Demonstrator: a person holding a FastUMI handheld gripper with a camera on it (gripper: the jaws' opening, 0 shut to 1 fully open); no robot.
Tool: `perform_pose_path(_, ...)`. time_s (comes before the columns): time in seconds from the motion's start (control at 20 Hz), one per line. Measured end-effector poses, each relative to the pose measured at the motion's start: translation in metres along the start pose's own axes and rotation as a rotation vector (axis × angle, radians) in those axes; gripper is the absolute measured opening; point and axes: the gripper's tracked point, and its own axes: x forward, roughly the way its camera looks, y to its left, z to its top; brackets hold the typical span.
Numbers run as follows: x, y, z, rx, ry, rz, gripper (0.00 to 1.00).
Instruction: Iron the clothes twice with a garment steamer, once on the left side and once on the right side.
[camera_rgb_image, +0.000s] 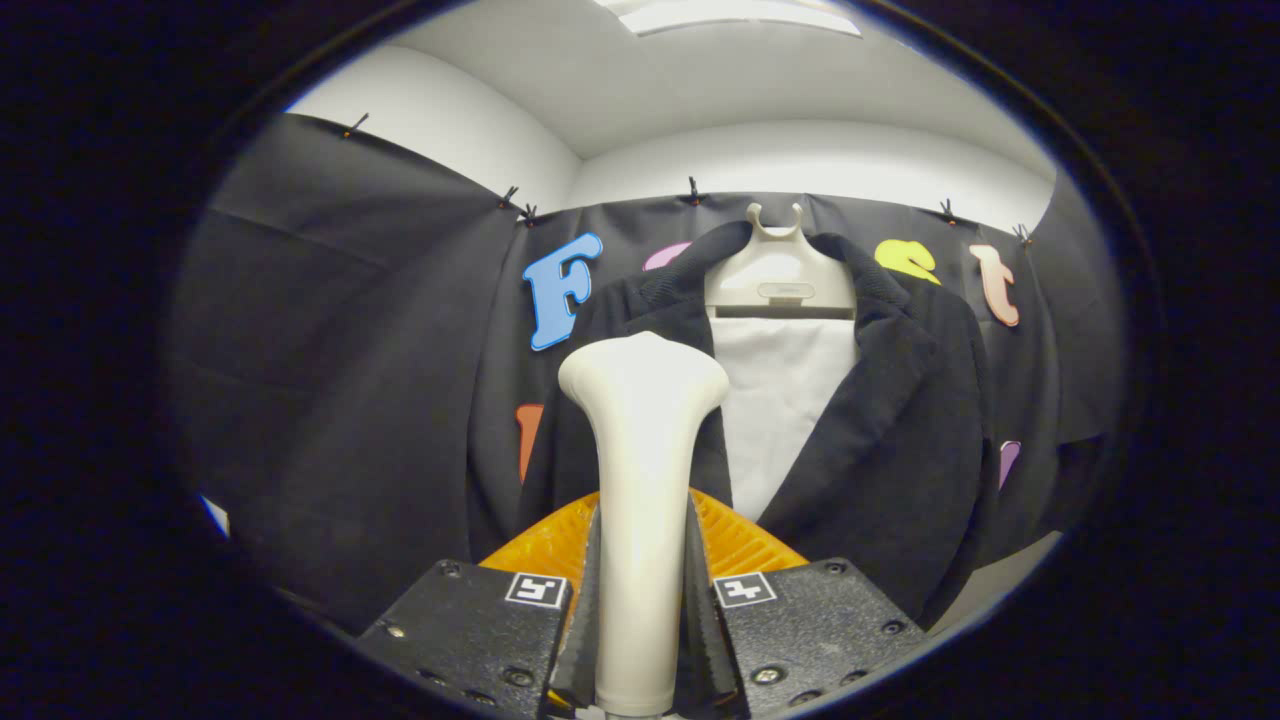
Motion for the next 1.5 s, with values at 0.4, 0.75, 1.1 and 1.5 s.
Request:
perform_pose_path(0.4, -0.03, 0.005, -0.05, -0.016, 0.077, 0.01, 0.4)
perform_pose_path(0.75, -0.056, 0.011, -0.098, -0.042, 0.16, 0.006, 0.4)
perform_pose_path(1.1, -0.08, 0.009, -0.147, -0.052, 0.259, -0.024, 0.4)
perform_pose_path(1.5, -0.111, 0.011, -0.195, -0.073, 0.349, -0.038, 0.4)
